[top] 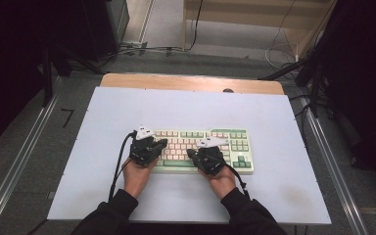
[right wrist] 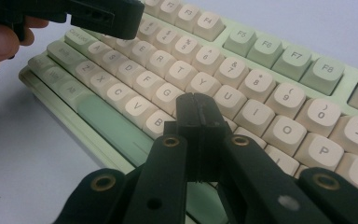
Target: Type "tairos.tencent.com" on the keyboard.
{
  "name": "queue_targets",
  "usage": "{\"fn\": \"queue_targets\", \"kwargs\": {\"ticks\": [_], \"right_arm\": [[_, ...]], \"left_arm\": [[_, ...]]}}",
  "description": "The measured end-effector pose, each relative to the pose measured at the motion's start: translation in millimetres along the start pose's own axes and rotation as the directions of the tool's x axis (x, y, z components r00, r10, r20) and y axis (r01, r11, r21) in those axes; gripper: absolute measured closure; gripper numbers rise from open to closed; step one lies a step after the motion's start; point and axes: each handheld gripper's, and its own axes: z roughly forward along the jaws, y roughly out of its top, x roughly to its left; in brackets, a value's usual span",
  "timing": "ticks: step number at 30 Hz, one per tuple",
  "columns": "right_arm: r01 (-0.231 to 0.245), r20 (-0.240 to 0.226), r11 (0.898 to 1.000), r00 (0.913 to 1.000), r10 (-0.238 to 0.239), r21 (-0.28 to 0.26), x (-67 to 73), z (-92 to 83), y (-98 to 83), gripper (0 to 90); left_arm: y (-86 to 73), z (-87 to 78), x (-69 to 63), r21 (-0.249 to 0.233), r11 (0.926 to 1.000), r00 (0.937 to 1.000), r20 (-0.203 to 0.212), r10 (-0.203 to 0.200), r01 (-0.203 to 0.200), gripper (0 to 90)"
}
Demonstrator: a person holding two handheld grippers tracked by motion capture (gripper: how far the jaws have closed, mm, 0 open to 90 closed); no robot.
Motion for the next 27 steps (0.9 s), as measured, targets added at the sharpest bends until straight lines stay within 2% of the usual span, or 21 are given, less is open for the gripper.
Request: {"fn": "queue_targets", "kwargs": {"ticks": [24, 27], "right_arm": [[0.011, -0.006, 1.0, 0.9999, -0.011, 0.026, 3.3, 6.5, -3.9, 87.3], [-0.001, -0.003, 1.0, 1.0, 0.001, -0.001, 1.8, 1.1, -1.2, 87.3]], "left_arm": [[0.2, -0.6, -0.4, -0.002, 1.0, 1.0, 0.006, 0.002, -0.002, 90.0], [0.5, -0.8, 0.1, -0.004, 1.0, 1.0, 0.005, -0.001, 0.001, 90.0]]}}
